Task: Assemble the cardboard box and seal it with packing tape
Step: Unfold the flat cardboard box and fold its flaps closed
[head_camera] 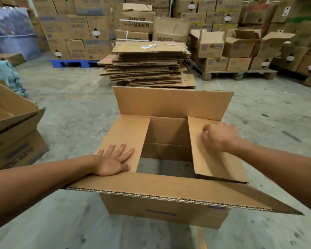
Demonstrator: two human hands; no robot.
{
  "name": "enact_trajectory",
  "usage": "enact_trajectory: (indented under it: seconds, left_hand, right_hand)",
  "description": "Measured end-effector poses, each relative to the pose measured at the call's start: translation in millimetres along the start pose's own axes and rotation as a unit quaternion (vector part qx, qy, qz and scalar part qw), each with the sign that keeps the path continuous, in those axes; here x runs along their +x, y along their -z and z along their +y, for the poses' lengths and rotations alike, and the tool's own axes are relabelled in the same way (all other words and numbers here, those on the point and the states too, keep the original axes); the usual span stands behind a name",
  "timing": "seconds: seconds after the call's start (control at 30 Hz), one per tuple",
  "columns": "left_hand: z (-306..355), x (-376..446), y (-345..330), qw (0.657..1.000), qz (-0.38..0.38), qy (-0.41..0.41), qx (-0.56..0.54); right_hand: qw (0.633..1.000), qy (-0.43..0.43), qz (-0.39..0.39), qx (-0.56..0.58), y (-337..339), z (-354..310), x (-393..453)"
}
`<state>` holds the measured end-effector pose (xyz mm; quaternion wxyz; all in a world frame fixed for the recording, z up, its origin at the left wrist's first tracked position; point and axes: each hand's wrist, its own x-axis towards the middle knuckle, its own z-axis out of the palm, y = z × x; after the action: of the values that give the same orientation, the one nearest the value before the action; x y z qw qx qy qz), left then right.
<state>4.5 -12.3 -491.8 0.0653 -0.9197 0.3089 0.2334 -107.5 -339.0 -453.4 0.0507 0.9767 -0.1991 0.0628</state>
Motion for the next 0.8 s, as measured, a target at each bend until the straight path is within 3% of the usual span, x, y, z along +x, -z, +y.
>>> enact_trajectory:
  seconds: [0.1, 0.17, 0.3, 0.4, 0.53, 0.7, 0.8]
  left_hand:
    - [2, -1, -8, 1.000, -0.006, 0.001, -0.009]
    - [7, 0, -13, 1.000, -0.011, -0.002, -0.012]
    - [31, 6, -28, 0.999, -0.031, -0.029, -0.010]
    - [44, 16, -28, 0.998, -0.028, -0.047, -0.003]
    - [28, 14, -27, 0.999, -0.027, -0.022, -0.008]
    - [14, -9, -33, 0.998, -0.057, 0.011, 0.037]
    - [30, -35, -3, 0.994, -0.095, -0.011, 0.052]
  right_hand:
    - [0.978, 0.042, 0.200, 0.030, 31, -17, 22]
    - [0.971, 0.023, 0.234, 0.047, 43, -23, 39]
    - [0.995, -0.058, 0.073, 0.036, 34, -1, 52]
    - [0.993, -0.102, 0.053, -0.005, 17, 3, 39]
    - [0.996, -0.059, 0.063, -0.011, -11, -40, 20]
    - [0.986, 0.004, -0.167, -0.024, -71, -82, -3]
    - [0.972, 0.020, -0.234, -0.026, -69, -82, 7]
